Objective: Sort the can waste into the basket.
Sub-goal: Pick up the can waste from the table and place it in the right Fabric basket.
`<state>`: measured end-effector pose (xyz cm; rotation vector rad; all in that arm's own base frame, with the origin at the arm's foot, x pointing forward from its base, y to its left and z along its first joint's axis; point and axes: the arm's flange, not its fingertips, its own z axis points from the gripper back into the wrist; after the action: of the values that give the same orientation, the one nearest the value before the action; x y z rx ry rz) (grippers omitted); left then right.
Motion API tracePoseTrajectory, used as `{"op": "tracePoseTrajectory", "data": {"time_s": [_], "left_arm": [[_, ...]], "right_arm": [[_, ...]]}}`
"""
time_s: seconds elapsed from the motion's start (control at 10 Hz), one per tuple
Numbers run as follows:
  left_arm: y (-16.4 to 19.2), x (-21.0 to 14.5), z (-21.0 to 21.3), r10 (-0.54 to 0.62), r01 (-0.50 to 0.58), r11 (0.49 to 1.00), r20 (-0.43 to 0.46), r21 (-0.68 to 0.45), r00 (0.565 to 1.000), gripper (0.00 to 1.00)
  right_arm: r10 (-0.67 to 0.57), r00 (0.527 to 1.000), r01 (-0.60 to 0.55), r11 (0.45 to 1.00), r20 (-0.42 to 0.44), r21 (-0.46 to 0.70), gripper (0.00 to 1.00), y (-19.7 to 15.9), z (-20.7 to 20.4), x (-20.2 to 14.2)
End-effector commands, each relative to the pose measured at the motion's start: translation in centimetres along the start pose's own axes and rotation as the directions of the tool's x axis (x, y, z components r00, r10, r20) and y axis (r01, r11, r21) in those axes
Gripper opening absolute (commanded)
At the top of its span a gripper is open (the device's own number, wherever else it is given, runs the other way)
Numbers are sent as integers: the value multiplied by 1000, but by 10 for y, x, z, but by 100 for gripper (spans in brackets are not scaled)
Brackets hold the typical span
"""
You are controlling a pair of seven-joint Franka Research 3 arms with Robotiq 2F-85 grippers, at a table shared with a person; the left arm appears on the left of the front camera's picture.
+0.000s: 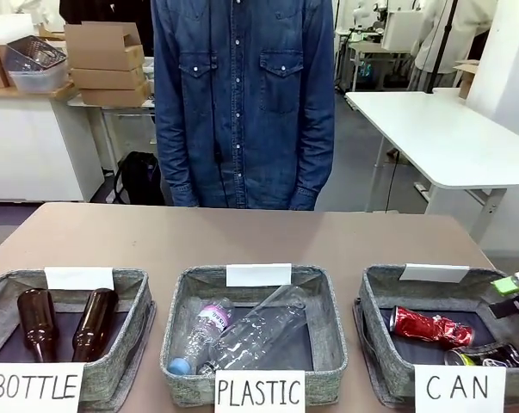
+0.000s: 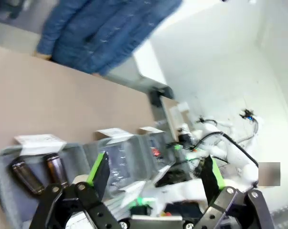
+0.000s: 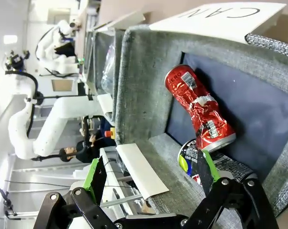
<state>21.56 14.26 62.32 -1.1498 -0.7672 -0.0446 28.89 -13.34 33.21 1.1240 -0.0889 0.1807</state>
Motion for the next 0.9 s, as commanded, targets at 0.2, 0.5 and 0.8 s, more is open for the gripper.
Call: {"op": "tracePoseTrajectory", "data": {"time_s": [0.2, 0.5, 0.8], "left_arm": [[33, -3, -113, 157, -184, 964, -148, -191, 976, 100], [40, -14, -130, 188, -221, 958, -185, -181, 965, 100], [40, -14, -130, 188, -221, 958, -185, -181, 965, 100]], "right_arm": [[16, 1000, -16, 1000, 0, -16, 100, 0, 0, -2], [16, 1000, -16, 1000, 0, -16, 100, 0, 0, -2], [43, 999, -43, 986, 1, 164, 100, 13, 8, 3]]}}
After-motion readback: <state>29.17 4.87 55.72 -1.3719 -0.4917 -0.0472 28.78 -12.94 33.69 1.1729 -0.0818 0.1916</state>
